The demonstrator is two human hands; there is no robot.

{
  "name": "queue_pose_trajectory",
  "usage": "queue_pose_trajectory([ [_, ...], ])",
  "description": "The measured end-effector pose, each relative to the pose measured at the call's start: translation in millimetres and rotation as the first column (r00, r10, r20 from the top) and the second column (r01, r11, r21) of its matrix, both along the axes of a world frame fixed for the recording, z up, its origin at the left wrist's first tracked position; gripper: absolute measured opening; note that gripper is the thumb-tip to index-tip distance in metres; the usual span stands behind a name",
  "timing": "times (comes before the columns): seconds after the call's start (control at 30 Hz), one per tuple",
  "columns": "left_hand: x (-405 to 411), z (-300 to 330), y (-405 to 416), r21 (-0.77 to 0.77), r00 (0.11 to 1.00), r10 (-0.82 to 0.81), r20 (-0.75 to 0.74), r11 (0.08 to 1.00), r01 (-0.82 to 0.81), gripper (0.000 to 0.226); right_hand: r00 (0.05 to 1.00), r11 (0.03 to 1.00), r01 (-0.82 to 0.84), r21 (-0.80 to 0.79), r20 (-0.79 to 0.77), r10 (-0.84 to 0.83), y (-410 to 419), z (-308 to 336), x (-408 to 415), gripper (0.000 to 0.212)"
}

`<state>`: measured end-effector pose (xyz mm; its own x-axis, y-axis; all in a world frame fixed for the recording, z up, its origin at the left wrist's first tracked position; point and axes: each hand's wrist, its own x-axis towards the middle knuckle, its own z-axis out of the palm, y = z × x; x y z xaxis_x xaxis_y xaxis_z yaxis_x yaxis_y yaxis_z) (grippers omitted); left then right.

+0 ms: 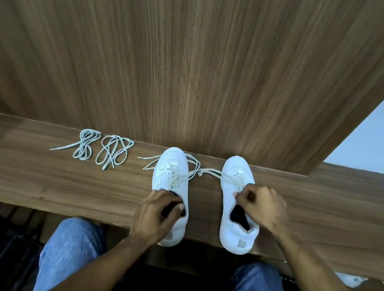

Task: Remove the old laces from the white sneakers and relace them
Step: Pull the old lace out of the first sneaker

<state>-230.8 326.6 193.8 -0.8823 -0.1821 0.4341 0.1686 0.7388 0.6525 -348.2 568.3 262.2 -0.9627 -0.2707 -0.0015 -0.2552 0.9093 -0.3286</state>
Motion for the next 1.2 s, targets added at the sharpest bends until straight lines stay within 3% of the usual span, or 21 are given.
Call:
queue_pose_trajectory([
  [0.1,-21.5,7.9,-0.8,-0.096,0.978,0.166,0.126,0.983,-0.155,0.048,0.995,0.996,-0.073,-0.051,-0.066,0.07,-18.6,-1.3,-19.1,0.015],
  [0.23,-41.0,1.5,1.9,-0.067,0.93,0.047,0.363,0.997,-0.025,0.078,0.958,0.925,-0.271,0.267,-0.019,0.286,-56.5,-17.7,-52.7,0.046],
  [0.47,-40.9,-11.3,-3.6,0.056,0.945,0.013,0.326,0.998,-0.033,0.071,0.935,0.813,-0.354,0.462,0.207,0.29,-94.3,-41.8,-85.9,0.06],
  [0.63,-42.3,-10.0,-3.5,0.051,0.936,0.025,0.351,0.998,-0.046,0.07,0.923,0.722,-0.368,0.586,0.135,0.361,-96.2,-53.0,-87.8,0.069],
  [0.73,-41.4,-12.0,-3.5,0.057,0.933,0.029,0.359,0.997,-0.053,0.069,0.903,0.71,-0.406,0.575,0.135,0.408,-95.8,-56.7,-84.7,0.075],
  [0.8,-41.3,-12.6,-3.5,0.063,0.931,0.03,0.365,0.996,-0.056,0.069,0.92,0.767,-0.385,0.513,0.153,0.36,-99.1,-55.2,-85.8,0.079],
  [0.97,-40.7,-9.7,-2.7,0.069,0.932,0.033,0.362,0.996,-0.062,0.069,0.94,0.823,-0.33,0.463,0.244,0.24,-116.8,-51.7,-89.1,0.062],
  [1.1,-41.6,-9.7,-3.6,0.054,0.928,0.044,0.369,0.996,-0.069,0.067,0.964,0.843,-0.26,0.471,0.173,0.201,-128.4,-56.8,-83.7,0.044],
  [1.2,-41.8,-9.0,-2.9,0.049,0.924,0.051,0.379,0.996,-0.075,0.068,0.962,0.839,-0.274,0.47,0.127,0.243,-130.8,-57.5,-77.9,0.042],
])
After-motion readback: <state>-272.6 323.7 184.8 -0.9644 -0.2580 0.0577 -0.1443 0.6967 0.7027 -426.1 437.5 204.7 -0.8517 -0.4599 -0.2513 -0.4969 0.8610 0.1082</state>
